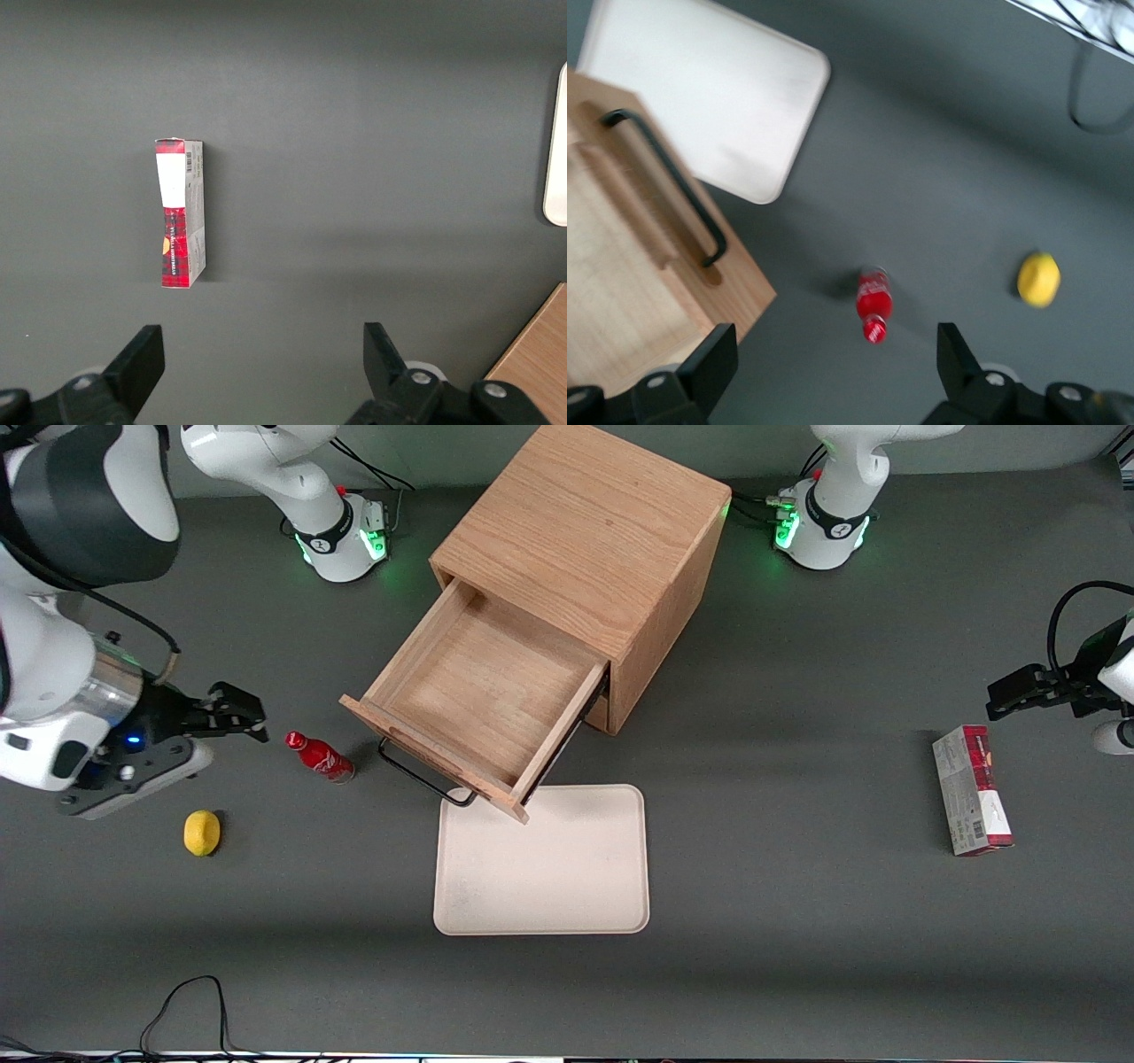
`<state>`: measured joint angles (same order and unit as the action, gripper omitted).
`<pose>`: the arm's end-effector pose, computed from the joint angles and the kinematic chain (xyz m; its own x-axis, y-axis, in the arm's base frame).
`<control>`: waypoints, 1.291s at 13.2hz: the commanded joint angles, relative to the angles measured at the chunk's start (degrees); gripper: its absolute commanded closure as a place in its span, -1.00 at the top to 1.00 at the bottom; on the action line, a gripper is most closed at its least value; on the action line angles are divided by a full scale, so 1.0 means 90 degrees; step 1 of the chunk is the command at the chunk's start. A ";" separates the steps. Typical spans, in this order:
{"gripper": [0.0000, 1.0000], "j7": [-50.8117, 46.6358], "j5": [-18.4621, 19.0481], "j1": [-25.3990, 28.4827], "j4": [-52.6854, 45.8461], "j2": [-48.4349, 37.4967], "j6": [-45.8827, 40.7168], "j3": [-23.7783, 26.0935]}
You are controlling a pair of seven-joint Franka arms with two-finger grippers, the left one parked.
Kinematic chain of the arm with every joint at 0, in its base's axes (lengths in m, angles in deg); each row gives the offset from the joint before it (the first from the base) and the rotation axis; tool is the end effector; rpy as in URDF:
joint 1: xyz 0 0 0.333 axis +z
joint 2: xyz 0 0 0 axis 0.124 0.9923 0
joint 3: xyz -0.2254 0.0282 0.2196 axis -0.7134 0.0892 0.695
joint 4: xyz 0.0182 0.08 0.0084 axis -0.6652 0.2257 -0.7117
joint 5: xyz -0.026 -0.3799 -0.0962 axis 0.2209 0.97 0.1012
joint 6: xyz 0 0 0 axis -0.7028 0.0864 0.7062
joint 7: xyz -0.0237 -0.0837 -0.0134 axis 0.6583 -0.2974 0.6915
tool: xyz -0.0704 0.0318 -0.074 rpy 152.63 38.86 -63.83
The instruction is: Open upper drawer
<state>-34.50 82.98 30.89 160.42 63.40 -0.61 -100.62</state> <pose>0.6257 0.1024 0.6032 0.9405 0.3386 -0.0286 0.3382 -0.9409 -0.0175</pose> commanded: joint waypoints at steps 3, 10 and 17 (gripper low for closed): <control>1.00 -0.0801 0.0290 -0.0577 0.0508 -0.0549 -0.0034 0.0147; 1.00 -0.1076 0.0730 -0.2386 0.2268 -0.1800 0.1207 0.1643; 1.00 -0.1076 0.0808 -0.2397 0.2121 -0.1761 0.1022 0.1615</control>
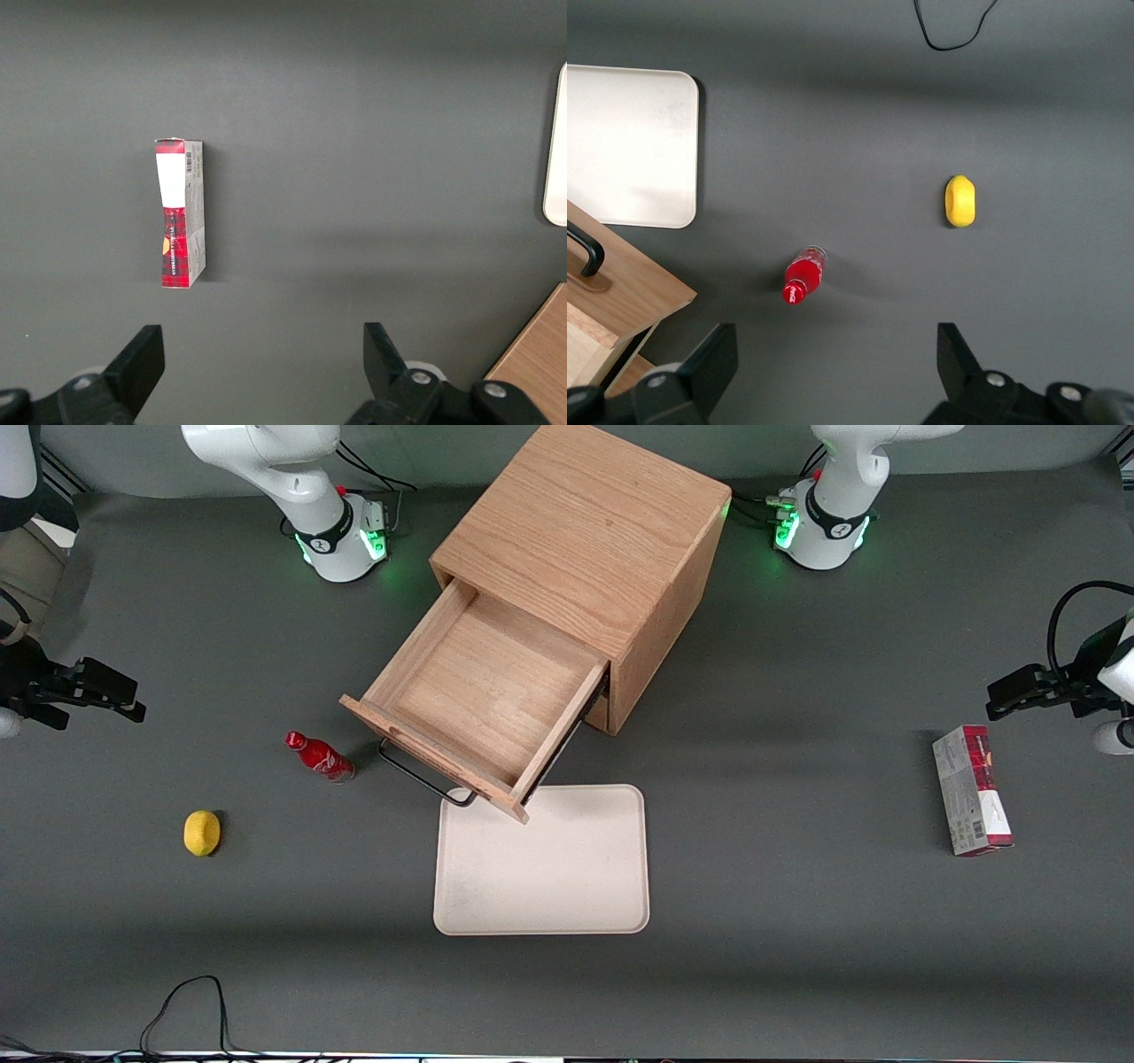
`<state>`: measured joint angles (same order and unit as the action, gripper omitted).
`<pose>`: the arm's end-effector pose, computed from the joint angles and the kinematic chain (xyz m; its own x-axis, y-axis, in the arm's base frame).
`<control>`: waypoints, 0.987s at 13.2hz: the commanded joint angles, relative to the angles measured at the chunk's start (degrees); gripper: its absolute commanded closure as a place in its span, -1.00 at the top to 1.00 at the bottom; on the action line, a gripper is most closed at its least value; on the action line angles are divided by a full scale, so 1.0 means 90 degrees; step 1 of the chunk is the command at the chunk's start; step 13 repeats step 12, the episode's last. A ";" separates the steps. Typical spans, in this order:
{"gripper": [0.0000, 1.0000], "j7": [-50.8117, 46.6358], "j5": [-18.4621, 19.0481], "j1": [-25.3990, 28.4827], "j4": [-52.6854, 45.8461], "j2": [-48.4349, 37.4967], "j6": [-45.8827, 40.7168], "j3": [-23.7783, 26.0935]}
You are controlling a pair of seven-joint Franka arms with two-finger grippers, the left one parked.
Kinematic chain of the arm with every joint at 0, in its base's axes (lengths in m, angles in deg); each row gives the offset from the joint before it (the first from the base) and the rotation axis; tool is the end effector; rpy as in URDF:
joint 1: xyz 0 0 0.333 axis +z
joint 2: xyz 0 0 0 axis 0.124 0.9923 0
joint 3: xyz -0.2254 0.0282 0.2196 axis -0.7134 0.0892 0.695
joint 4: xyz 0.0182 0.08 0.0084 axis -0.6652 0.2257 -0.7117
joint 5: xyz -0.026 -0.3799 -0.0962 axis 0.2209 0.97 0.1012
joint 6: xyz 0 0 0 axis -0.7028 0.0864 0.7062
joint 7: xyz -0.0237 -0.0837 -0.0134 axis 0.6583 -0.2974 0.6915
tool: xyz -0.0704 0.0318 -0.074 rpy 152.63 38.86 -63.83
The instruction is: Open upper drawer
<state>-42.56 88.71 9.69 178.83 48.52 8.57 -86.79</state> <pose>0.5754 -0.0218 0.6157 0.9971 0.0561 0.0519 0.0560 -0.9984 0.0020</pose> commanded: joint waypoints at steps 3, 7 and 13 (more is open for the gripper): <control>1.00 -0.0160 0.0181 -0.0051 0.0046 -0.0068 0.0002 0.0039; 1.00 -0.0180 0.0298 -0.0022 0.0046 -0.0059 0.0002 0.0039; 1.00 -0.0200 0.0288 -0.0041 0.0046 -0.0049 -0.0018 0.0039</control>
